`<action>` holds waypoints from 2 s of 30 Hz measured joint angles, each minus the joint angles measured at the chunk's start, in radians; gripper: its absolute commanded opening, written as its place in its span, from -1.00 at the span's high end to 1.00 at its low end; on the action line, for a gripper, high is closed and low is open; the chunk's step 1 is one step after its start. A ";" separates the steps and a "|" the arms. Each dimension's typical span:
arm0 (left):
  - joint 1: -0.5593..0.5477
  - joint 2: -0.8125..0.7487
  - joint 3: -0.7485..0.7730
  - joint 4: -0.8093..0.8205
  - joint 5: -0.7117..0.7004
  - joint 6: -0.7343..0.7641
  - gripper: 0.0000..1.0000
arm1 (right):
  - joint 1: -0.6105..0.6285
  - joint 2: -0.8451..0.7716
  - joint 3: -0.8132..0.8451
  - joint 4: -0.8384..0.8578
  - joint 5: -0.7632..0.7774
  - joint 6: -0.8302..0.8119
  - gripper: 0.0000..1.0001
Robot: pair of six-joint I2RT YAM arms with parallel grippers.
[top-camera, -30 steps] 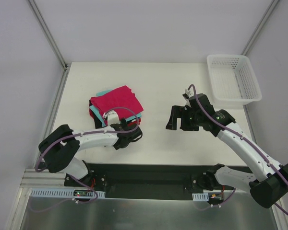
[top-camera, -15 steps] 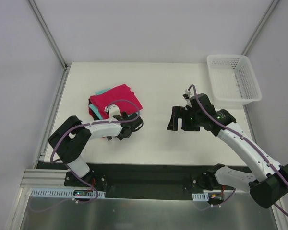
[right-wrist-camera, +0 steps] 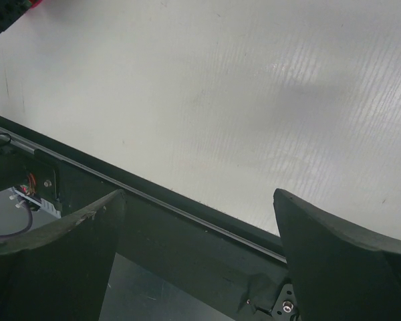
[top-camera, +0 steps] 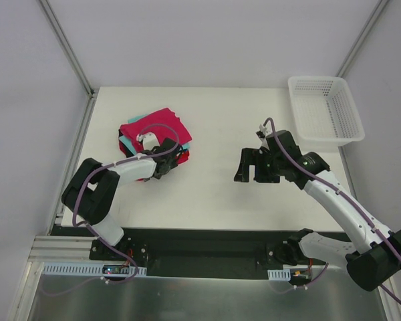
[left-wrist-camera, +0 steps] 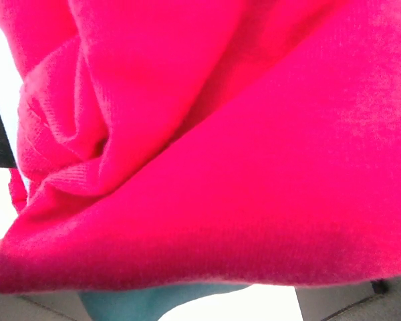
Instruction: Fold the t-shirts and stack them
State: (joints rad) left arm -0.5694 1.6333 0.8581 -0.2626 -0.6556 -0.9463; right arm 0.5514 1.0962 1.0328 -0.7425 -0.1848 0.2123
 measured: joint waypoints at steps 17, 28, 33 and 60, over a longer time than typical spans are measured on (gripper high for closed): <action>0.336 0.066 0.123 0.090 0.279 0.187 -0.86 | -0.114 -0.003 0.006 -0.034 -0.050 -0.045 -0.92; 0.555 0.150 0.227 0.092 0.357 0.223 -0.87 | -0.159 -0.003 0.039 -0.049 -0.100 -0.072 -0.92; 0.626 0.162 0.278 0.086 0.395 0.230 -0.87 | -0.167 -0.003 0.051 -0.055 -0.117 -0.077 -0.92; 0.074 -0.277 0.219 -0.069 0.674 0.282 -0.98 | -0.119 0.100 0.177 -0.065 0.033 -0.113 -0.92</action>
State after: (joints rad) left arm -0.4953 1.3563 1.0771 -0.3317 0.0185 -0.6640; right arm 0.4320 1.1961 1.2098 -0.8078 -0.1520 0.0990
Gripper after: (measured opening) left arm 0.990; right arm 0.960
